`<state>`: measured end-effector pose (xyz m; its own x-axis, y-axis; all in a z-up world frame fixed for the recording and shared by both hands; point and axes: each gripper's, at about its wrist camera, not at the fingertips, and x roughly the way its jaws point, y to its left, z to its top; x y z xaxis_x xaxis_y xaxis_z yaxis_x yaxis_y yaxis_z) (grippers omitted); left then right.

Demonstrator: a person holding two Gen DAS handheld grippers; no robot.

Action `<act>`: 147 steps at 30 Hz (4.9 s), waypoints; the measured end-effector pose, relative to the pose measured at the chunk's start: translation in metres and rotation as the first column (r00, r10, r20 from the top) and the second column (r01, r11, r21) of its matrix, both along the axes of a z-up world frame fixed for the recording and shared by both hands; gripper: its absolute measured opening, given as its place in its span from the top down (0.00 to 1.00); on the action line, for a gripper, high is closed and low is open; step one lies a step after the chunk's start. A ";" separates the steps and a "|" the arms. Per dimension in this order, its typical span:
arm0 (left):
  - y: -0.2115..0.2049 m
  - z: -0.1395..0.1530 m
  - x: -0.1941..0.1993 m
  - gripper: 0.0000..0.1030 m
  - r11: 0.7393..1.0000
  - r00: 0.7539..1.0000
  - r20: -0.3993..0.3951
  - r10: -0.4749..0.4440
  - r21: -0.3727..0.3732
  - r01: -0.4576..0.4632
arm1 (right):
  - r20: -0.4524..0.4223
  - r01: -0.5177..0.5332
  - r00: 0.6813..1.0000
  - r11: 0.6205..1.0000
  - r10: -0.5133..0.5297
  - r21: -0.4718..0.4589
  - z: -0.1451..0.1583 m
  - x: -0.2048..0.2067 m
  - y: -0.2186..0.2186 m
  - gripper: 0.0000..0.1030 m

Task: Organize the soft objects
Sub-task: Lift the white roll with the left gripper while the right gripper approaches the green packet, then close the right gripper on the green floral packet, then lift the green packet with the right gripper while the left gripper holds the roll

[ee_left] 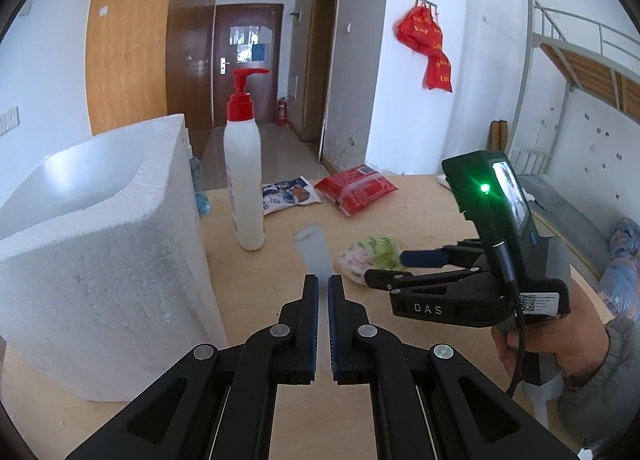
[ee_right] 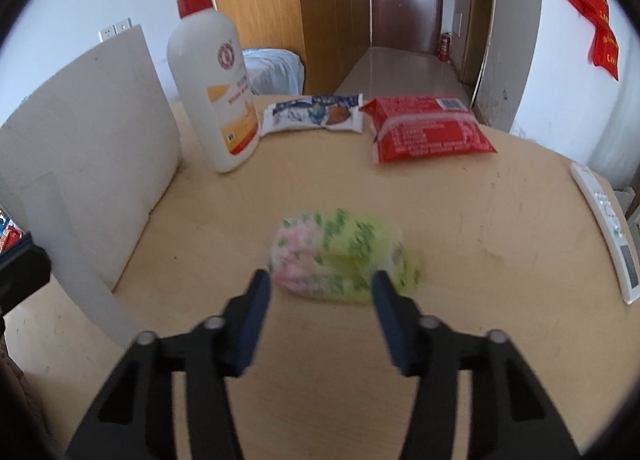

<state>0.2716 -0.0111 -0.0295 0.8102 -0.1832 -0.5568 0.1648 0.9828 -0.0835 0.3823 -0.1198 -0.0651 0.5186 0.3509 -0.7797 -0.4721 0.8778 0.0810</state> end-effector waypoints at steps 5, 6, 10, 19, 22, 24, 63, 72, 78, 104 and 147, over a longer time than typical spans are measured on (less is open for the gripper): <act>0.001 -0.001 0.000 0.95 1.000 1.000 -0.004 -0.001 -0.004 0.001 | -0.016 -0.003 1.000 1.000 0.003 0.002 -0.001 -0.002 -0.002 0.91; 0.001 -0.001 0.000 0.95 1.000 1.000 -0.002 0.000 -0.004 0.000 | -0.015 -0.010 1.000 1.000 0.010 0.010 -0.001 -0.003 -0.002 0.92; 0.000 -0.001 -0.001 0.95 1.000 1.000 0.002 0.001 -0.003 -0.001 | 0.007 -0.009 1.000 1.000 0.009 0.028 0.005 -0.008 -0.003 0.94; 0.000 0.000 -0.003 0.95 1.000 1.000 0.007 -0.001 -0.007 0.001 | 0.092 -0.025 0.995 1.000 0.024 0.013 0.022 -0.006 0.005 0.84; 0.000 0.000 -0.003 0.95 1.000 1.000 0.008 0.000 -0.010 0.000 | 0.076 -0.045 0.996 0.999 0.044 0.008 0.017 -0.001 0.011 0.53; 0.001 0.000 -0.003 0.95 1.000 1.000 0.007 -0.001 -0.012 0.001 | 0.083 -0.055 0.995 0.998 0.055 -0.005 0.016 -0.001 0.014 0.47; 0.002 0.000 -0.006 0.95 1.000 1.000 -0.001 -0.010 -0.017 0.010 | 0.036 -0.054 0.998 0.993 0.059 -0.109 -0.012 0.028 0.034 0.41; 0.002 0.001 -0.009 0.95 1.000 1.000 0.008 -0.015 -0.021 0.015 | 0.011 -0.010 1.000 0.999 0.010 -0.053 -0.007 0.028 0.023 0.79; 0.001 0.006 -0.018 0.95 0.999 0.999 0.031 -0.025 -0.026 0.026 | 0.020 0.014 1.000 1.000 -0.014 0.008 0.009 0.017 0.010 0.80; -0.013 0.044 -0.085 0.95 1.000 0.990 0.138 -0.005 -0.002 0.006 | 0.230 -0.043 0.973 0.985 0.004 0.164 0.099 -0.114 -0.028 0.79; 0.020 0.076 -0.212 0.95 0.979 0.947 0.255 0.196 0.011 -0.206 | 0.400 -0.237 0.912 0.916 0.095 0.323 0.135 -0.243 -0.015 0.79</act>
